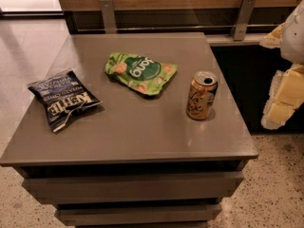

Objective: Pick blue chip bag

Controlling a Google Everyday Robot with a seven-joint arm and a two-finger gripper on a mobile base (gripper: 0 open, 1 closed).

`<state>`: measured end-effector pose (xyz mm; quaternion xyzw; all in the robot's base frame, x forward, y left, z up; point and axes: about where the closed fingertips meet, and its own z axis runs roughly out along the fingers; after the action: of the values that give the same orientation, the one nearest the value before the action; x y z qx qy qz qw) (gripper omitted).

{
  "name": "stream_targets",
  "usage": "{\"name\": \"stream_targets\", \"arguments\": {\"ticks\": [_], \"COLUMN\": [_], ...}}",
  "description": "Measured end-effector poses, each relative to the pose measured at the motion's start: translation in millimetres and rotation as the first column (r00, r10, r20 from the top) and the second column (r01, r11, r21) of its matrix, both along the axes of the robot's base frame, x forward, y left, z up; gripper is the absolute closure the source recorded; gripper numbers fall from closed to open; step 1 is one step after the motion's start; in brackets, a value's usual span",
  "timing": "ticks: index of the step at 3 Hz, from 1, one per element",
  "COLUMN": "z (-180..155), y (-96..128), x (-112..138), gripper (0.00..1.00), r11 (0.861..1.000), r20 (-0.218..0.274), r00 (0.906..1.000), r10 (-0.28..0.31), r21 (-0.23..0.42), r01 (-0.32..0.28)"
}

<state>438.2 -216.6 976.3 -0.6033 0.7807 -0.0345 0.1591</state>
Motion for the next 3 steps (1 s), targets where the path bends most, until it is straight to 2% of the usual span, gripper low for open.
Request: {"name": "stream_targets", "arguments": {"ticks": [1, 2, 3], "z": [0, 7, 14], "y": [0, 19, 50], "x": [0, 17, 40], "gripper": [0.0, 0.0, 0.0], "r11": [1.0, 0.998, 0.987], "r20": [0.0, 0.04, 0.082], "r00": [1.0, 0.9991, 0.9958], "r10": [0.0, 0.017, 0.042], "r21": [0.0, 0.055, 0.15], "r01": [0.0, -0.019, -0.054]}}
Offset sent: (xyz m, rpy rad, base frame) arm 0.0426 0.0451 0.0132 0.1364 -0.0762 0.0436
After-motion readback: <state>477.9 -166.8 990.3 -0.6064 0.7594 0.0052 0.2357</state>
